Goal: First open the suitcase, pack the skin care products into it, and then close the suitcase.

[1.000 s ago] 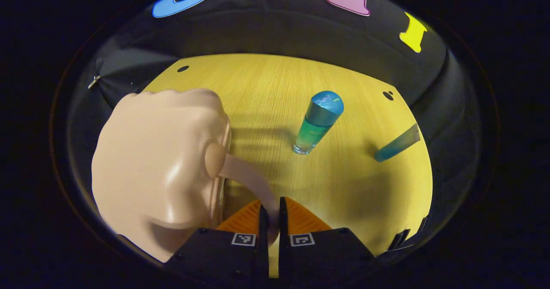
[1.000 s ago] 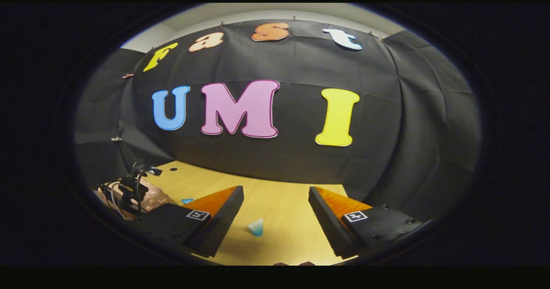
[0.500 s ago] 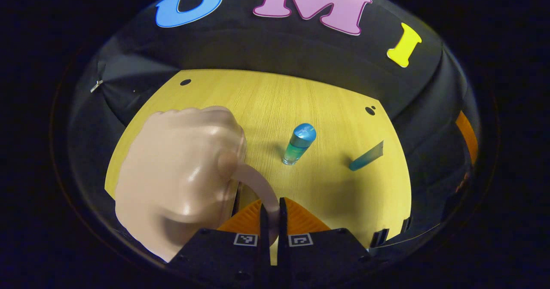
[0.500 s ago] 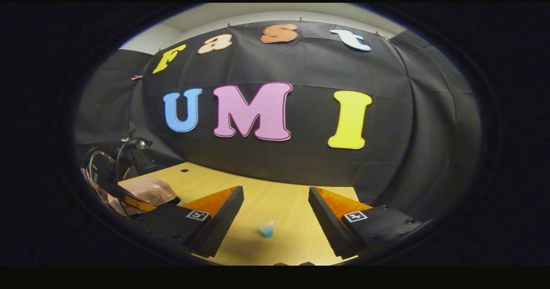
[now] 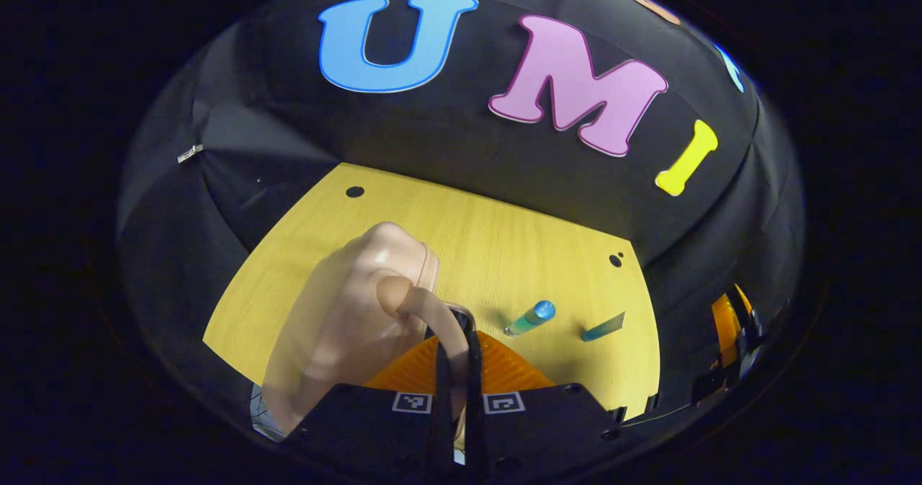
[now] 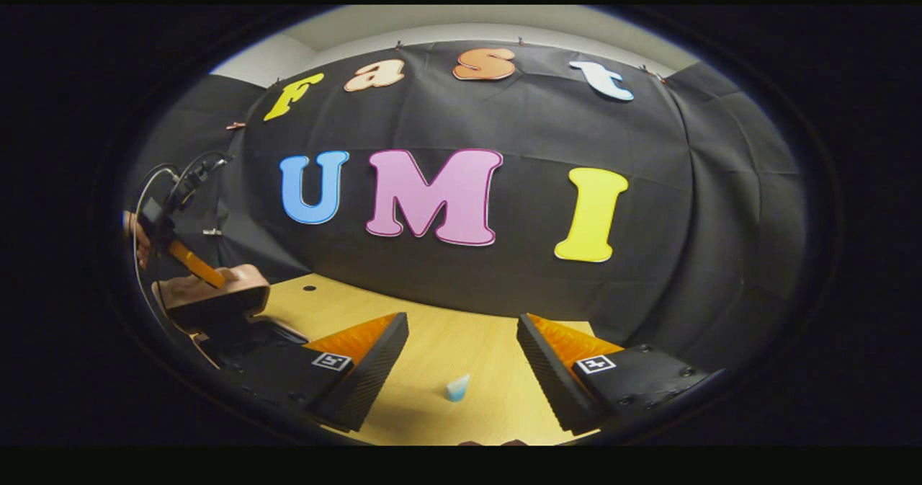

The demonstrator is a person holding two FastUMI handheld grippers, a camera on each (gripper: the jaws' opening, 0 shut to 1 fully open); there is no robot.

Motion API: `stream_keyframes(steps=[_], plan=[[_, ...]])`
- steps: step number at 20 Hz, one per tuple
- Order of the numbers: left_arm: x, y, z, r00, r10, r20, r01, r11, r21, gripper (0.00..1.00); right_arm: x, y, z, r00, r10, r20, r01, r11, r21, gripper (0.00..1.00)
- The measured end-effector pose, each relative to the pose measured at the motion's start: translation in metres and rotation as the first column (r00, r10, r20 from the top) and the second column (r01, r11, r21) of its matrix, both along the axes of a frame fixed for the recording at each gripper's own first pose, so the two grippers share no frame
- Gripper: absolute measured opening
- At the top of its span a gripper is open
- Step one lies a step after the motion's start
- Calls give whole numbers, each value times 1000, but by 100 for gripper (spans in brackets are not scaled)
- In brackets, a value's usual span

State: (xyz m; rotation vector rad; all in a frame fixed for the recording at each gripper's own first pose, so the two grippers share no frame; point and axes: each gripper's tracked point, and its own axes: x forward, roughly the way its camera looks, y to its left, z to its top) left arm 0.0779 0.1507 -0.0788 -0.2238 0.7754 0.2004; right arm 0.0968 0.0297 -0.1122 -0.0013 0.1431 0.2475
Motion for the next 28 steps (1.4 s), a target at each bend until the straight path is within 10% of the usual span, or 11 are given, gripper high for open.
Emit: stream_keyframes(steps=[9, 18, 28], plan=[[-38, 176, 31, 999, -3, 39, -2, 992, 126, 11, -9, 86, 43, 995, -83, 54, 83, 997, -1, 96], [-68, 381, -42, 984, 178, -28, -170, 969, 178, 11, -29, 136, 45, 989, -143, 24, 144, 988, -55, 96], [-72, 440, -160, 962, 246, -115, -247, 969, 10, 11, -41, 138, 36, 971, -232, -51, 225, 967, -115, 96]])
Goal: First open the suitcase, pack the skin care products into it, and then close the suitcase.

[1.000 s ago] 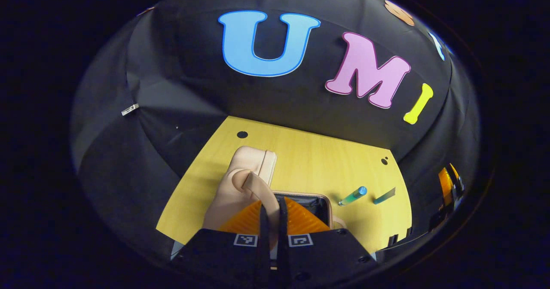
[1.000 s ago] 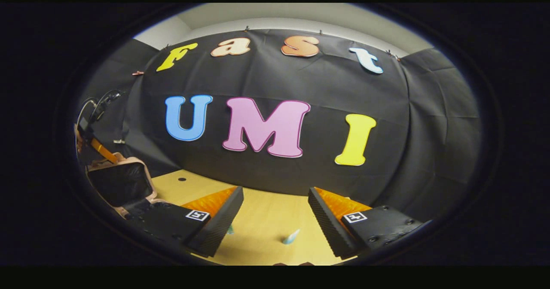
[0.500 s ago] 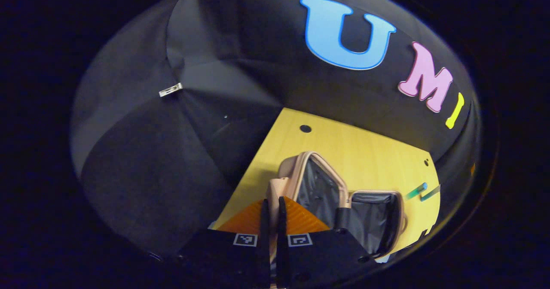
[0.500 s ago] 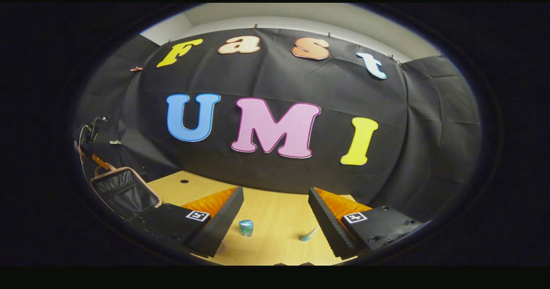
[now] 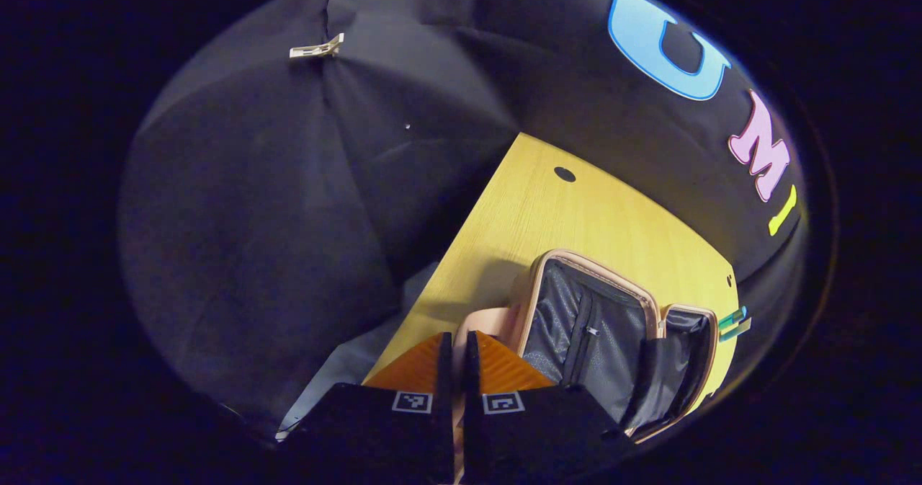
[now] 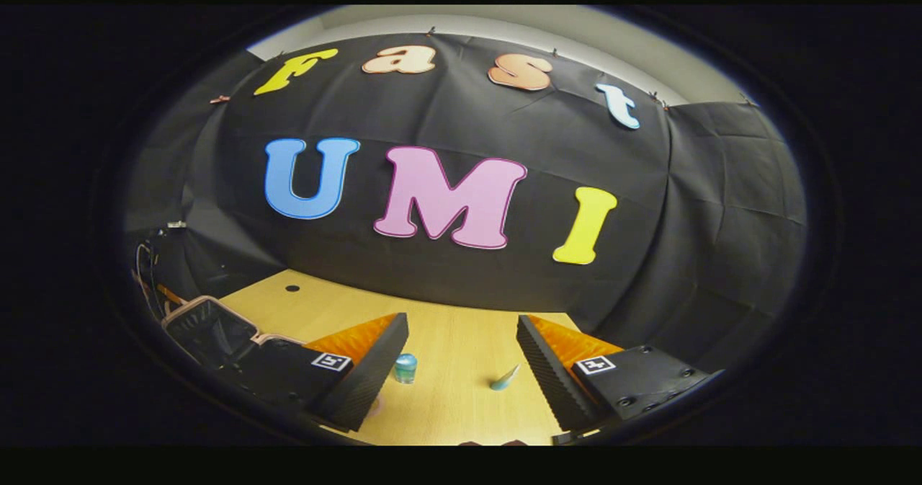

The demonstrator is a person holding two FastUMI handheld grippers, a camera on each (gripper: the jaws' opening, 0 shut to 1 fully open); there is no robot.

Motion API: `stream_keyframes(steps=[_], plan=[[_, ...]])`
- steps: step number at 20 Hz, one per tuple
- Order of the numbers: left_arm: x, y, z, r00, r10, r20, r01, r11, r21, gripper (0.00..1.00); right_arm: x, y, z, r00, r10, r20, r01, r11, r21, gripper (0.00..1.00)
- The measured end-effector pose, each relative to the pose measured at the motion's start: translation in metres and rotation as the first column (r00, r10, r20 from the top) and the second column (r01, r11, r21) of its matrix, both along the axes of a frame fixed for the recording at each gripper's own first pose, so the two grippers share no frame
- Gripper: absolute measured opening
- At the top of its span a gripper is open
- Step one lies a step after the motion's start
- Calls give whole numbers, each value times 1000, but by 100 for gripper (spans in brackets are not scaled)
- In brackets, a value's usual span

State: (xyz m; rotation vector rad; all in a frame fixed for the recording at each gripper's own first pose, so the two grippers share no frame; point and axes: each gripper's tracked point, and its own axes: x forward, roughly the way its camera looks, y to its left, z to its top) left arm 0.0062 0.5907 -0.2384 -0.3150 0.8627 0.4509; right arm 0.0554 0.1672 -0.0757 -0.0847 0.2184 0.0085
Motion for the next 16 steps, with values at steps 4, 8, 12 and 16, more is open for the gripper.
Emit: stream_keyframes(steps=[4, 8, 12, 16], plan=[[1, 12, -8, 1000, 2, 13, -2, 999, 41, 16, 3, 9, 2, 1000, -8, 5, 8, 1000, 9, 96], [5, 26, -7, 999, 35, 37, -37, 998, 53, 36, 3, 12, 6, 1000, -20, 14, 20, 1000, 20, 96], [7, 21, 4, 996, 11, 90, -18, 997, 81, 62, -2, 10, 0, 999, -45, 6, 45, 998, 33, 96], [17, 5, 45, 986, -84, 145, 48, 971, 235, 93, -5, 0, -3, 997, -74, 32, 73, 997, 11, 94]])
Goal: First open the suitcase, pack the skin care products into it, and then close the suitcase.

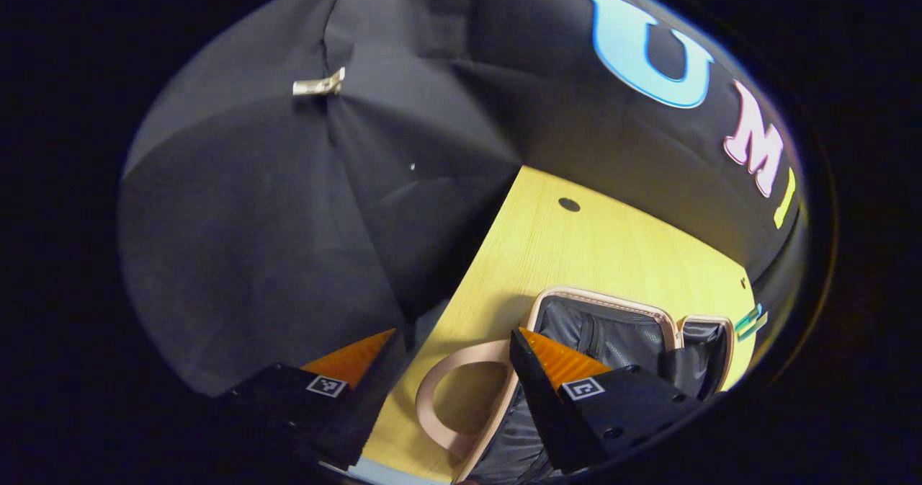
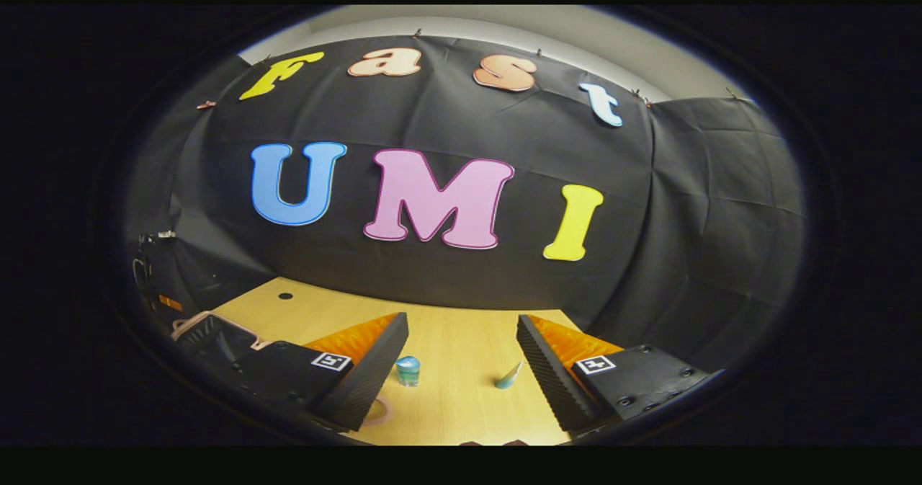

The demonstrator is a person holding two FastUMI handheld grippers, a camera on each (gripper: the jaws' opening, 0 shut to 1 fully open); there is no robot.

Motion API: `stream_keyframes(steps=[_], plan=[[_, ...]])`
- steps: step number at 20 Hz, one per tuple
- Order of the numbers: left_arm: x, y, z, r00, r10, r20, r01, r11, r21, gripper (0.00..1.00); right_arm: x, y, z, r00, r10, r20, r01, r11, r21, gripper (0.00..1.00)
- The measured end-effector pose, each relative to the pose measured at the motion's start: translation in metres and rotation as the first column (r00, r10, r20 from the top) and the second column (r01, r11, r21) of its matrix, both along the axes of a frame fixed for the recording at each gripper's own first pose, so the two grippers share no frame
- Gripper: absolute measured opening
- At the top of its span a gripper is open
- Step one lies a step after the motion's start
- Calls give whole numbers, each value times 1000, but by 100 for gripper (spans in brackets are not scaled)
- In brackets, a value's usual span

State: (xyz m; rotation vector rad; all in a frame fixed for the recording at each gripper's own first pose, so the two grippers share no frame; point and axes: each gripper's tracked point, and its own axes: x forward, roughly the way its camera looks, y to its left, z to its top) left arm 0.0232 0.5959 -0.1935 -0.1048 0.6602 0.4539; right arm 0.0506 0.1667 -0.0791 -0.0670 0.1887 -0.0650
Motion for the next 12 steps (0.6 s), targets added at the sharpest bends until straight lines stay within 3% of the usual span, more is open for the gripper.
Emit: stream_keyframes(steps=[5, 12], plan=[[17, -71, 51, 985, -138, 99, 125, 984, 128, 97, -5, -11, -6, 1000, -21, 13, 21, 1000, -2, 94], [41, -232, 81, 914, -336, 227, 323, 942, 92, 96, -7, -20, -26, 999, -30, -16, 30, 1000, 3, 94]])
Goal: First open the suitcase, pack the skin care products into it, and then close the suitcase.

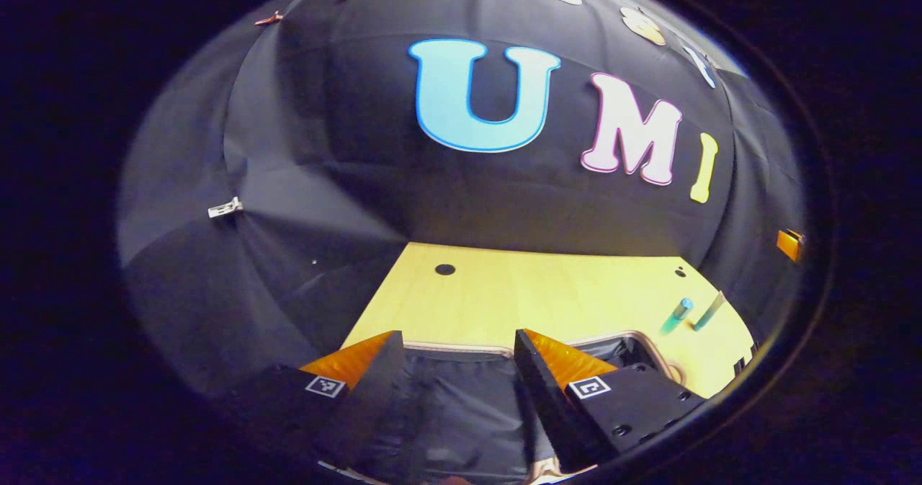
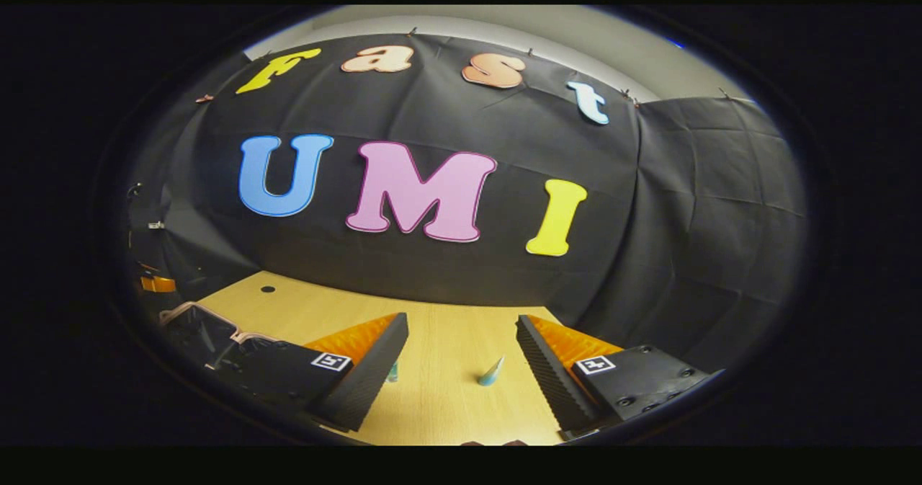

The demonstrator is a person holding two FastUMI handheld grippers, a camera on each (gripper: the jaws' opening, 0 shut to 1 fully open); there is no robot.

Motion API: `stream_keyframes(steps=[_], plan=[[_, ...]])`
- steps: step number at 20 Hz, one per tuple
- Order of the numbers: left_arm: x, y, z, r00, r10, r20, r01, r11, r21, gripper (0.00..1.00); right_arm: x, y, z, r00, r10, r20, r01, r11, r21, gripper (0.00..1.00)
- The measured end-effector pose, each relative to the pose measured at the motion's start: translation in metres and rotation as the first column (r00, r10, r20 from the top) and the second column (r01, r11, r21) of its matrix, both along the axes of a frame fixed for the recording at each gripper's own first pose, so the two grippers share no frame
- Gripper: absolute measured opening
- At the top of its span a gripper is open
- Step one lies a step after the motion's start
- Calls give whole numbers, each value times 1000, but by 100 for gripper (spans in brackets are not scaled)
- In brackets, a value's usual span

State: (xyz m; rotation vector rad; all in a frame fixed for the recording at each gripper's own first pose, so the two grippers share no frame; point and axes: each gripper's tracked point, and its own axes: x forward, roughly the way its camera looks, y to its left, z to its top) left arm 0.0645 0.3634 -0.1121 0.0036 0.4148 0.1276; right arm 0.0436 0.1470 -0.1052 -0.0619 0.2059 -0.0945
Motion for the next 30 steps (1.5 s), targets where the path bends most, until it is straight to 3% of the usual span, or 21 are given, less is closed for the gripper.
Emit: stream_keyframes(steps=[4, 8, 16, 23, 27, 30], plan=[[7, -84, 2, 992, -126, 22, 127, 990, -56, 96, -6, -4, -11, 1000, 6, -13, -6, 1000, 13, 96], [8, -154, -1, 968, -248, 23, 249, 968, -36, 96, -12, -13, -23, 999, 17, -34, -16, 1000, 23, 96], [30, -291, -49, 918, -396, -19, 393, 915, -93, 96, -1, -39, -50, 995, 70, -67, -70, 998, 4, 96], [71, -360, -120, 913, -393, -108, 384, 919, -91, 97, 24, -65, -80, 983, 147, -113, -146, 989, 20, 96], [98, -368, -160, 926, -339, -166, 328, 941, -85, 97, 40, -85, -100, 975, 167, -146, -159, 985, 64, 94], [116, -366, -188, 931, -308, -196, 304, 951, -50, 97, 50, -100, -110, 970, 183, -162, -176, 983, 61, 97]])
